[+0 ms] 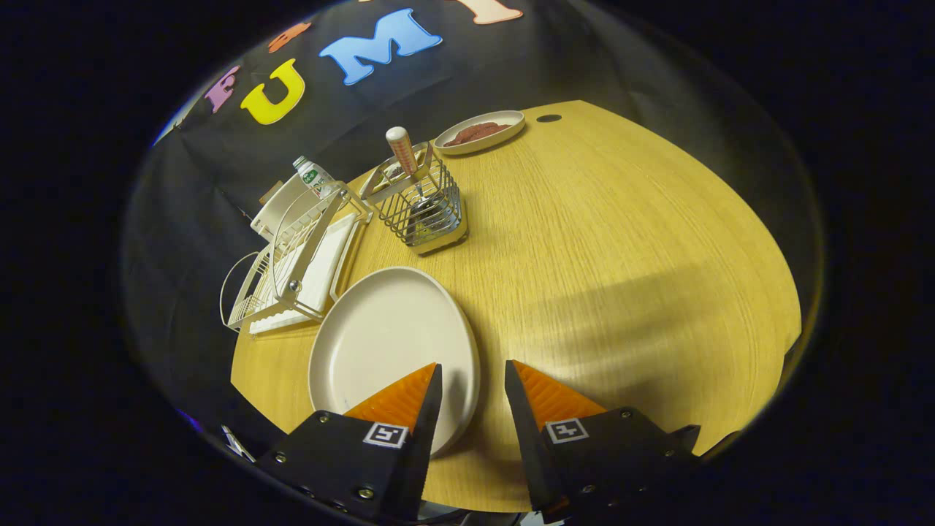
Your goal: Take the plate from the dish rack, then take the spoon from the basket and place it into the plate.
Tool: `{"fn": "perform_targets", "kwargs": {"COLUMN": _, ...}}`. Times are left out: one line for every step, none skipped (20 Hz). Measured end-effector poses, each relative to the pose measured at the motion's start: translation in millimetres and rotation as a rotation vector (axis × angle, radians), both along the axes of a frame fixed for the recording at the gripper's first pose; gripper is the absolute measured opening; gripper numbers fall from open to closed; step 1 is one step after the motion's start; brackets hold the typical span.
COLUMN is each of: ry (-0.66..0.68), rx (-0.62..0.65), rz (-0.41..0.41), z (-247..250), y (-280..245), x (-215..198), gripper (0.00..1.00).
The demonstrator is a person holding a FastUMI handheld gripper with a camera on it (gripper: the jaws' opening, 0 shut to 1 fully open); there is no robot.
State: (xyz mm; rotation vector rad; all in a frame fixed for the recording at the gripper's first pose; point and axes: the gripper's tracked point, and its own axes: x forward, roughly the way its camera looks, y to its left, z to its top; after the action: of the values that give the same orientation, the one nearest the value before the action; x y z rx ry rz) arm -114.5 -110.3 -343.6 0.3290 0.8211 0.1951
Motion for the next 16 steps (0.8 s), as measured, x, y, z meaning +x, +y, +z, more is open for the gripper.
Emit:
{"fn": "perform_targets", "kwargs": {"ry": -0.033, "rx": -0.013, "rz": -0.003, "z": 10.9, "y": -3.0, "x": -1.7, "gripper": 0.54}}
{"fn": "perform_targets", "kwargs": {"ry": -0.063, "rx": -0.029, "rz": -0.007, "z": 22.0, "y": -8.3, "x": -1.6, "gripper": 0.54}}
{"fn": "perform_targets", "kwargs": {"ry": -0.093, "rx": -0.041, "rz": -0.006, "z": 33.4, "y": -10.8, "x": -2.1, "gripper": 0.54}}
{"fn": "perform_targets", "kwargs": {"ry": -0.132, "rx": -0.052, "rz": -0.003, "z": 47.4, "y": -12.4, "x": -1.0, "gripper": 0.54}}
{"fn": "perform_targets", "kwargs": {"ry": -0.175, "rx": -0.07, "rz": -0.004, "z": 61.2, "y": -15.3, "x": 1.6, "gripper": 0.54}}
{"fn": "perform_targets", "kwargs": {"ry": -0.219, "rx": -0.09, "rz": -0.005, "z": 75.5, "y": -18.2, "x": 5.1, "gripper": 0.54}}
{"fn": "perform_targets", "kwargs": {"ry": -0.268, "rx": -0.111, "rz": -0.008, "z": 91.2, "y": -21.2, "x": 7.1, "gripper": 0.54}}
{"fn": "perform_targets", "kwargs": {"ry": -0.318, "rx": -0.131, "rz": -0.013, "z": 106.2, "y": -23.8, "x": 11.6, "gripper": 0.54}}
{"fn": "perform_targets", "kwargs": {"ry": -0.371, "rx": -0.145, "rz": -0.013, "z": 123.3, "y": -23.8, "x": 14.8, "gripper": 0.62}}
{"fn": "perform_targets", "kwargs": {"ry": -0.426, "rx": -0.162, "rz": -0.024, "z": 134.2, "y": -25.6, "x": 24.4, "gripper": 0.74}}
{"fn": "perform_targets", "kwargs": {"ry": -0.487, "rx": -0.176, "rz": -0.028, "z": 154.1, "y": -25.6, "x": 26.5, "gripper": 0.88}}
{"fn": "perform_targets", "kwargs": {"ry": -0.566, "rx": -0.186, "rz": -0.035, "z": 170.6, "y": -24.4, "x": 35.0, "gripper": 0.88}}
{"fn": "perform_targets", "kwargs": {"ry": -0.653, "rx": -0.193, "rz": -0.041, "z": 186.2, "y": -22.2, "x": 43.1, "gripper": 0.88}}
{"fn": "perform_targets", "kwargs": {"ry": -0.739, "rx": -0.202, "rz": -0.039, "z": 200.9, "y": -19.1, "x": 49.5, "gripper": 0.88}}
{"fn": "perform_targets", "kwargs": {"ry": -0.817, "rx": -0.215, "rz": -0.045, "z": 210.0, "y": -17.8, "x": 55.5, "gripper": 0.88}}
{"fn": "perform_targets", "kwargs": {"ry": -0.873, "rx": -0.236, "rz": -0.055, "z": 214.2, "y": -18.1, "x": 62.6, "gripper": 0.88}}
